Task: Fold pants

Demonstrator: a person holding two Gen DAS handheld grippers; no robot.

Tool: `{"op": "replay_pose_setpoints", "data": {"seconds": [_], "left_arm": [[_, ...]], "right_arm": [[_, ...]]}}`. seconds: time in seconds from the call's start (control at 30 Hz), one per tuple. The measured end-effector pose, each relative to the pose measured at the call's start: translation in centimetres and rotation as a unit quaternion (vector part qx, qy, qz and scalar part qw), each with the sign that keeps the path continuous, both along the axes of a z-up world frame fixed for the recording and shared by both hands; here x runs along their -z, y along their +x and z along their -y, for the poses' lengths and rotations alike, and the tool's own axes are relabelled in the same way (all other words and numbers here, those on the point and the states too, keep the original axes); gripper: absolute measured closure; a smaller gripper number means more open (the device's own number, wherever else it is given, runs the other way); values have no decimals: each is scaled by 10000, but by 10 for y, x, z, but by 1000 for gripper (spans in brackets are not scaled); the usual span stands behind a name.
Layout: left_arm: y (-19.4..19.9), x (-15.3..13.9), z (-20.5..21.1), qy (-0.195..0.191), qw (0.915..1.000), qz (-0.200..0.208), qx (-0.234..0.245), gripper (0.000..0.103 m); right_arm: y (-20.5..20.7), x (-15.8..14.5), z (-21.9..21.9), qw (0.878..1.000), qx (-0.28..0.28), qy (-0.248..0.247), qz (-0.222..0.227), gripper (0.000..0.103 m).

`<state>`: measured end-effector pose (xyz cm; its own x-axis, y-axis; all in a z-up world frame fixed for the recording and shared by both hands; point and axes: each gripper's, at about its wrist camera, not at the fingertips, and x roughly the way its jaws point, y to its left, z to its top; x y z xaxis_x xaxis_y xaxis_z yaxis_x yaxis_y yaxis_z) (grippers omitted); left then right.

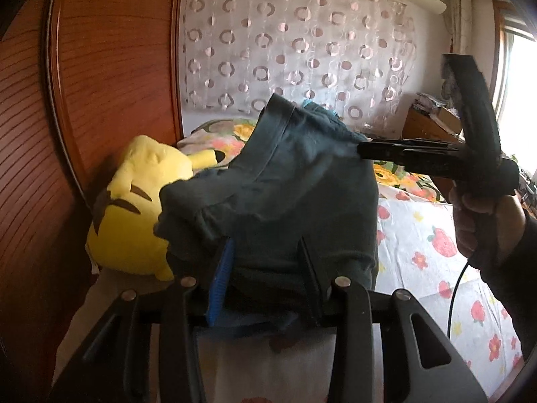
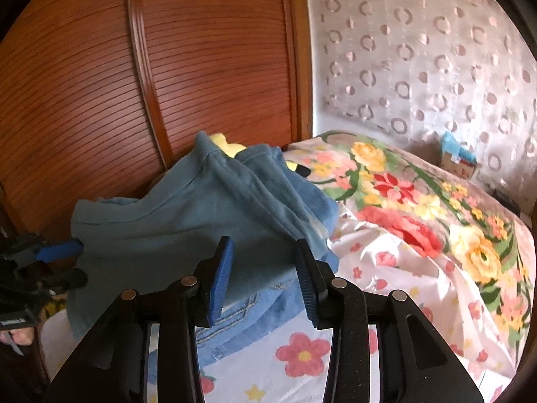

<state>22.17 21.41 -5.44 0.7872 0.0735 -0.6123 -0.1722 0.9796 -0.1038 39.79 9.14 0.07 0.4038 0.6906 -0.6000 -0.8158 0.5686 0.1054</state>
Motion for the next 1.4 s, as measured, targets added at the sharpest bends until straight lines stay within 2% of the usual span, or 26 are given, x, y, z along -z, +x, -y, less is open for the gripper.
{"op": "replay_pose_setpoints", "data": {"seconds": [0.2, 0.5, 1.0, 1.1, 1.4], "left_arm": [[-15, -4, 7, -48, 9999, -23, 98, 64], [-44, -26, 31, 55, 9992, 204, 341, 61], [-88, -54, 97, 163, 9934, 594, 965, 50], [-94, -56, 112, 205, 9922, 606, 1066, 49], [-119, -66, 149, 344, 9888, 773, 1229, 49]], "right_arm": [[-30, -13, 17, 9998, 100, 131, 72, 65], [-87, -28, 54, 9988, 295, 344, 184, 65], [-173, -37, 160, 9910, 1179, 511, 386, 65], [-194, -38, 183, 9875, 1415, 511, 476, 56], [-243, -43, 236, 9751, 2022, 610, 682, 39]]}}
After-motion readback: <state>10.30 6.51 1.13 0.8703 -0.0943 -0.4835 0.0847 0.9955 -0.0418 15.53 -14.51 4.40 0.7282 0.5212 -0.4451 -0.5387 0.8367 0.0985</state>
